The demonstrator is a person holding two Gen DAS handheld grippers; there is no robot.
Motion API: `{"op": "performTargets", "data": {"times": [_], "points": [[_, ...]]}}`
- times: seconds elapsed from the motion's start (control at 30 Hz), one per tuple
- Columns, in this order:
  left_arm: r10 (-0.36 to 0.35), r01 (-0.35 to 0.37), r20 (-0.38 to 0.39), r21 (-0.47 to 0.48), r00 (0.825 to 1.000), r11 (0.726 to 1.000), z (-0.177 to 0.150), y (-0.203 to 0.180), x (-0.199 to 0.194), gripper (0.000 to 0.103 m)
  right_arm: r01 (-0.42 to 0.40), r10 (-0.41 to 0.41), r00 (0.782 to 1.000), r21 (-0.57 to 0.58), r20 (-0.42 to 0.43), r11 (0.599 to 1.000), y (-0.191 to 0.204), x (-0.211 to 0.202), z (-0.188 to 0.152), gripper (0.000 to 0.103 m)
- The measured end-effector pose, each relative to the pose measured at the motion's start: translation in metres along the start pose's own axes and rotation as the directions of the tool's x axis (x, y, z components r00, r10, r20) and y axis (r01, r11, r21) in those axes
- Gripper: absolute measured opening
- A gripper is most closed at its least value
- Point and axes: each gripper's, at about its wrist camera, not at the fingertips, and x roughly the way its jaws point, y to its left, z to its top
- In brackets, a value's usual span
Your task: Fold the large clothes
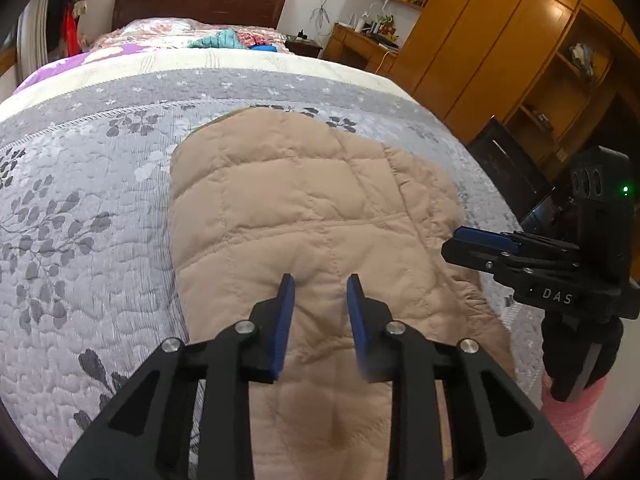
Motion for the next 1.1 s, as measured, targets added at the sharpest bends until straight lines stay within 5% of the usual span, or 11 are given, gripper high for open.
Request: {"op": "performTargets", "data": {"times": [1.1], "points": [[0.05,-0.048,-0.016,0.092,0.999,0.995,-0.018,-0.001,0.034,0.025,-0.01,0.012,0.999,0.051,-0.034,0.999,-0.025,0.048,-0.021,0.039]]}}
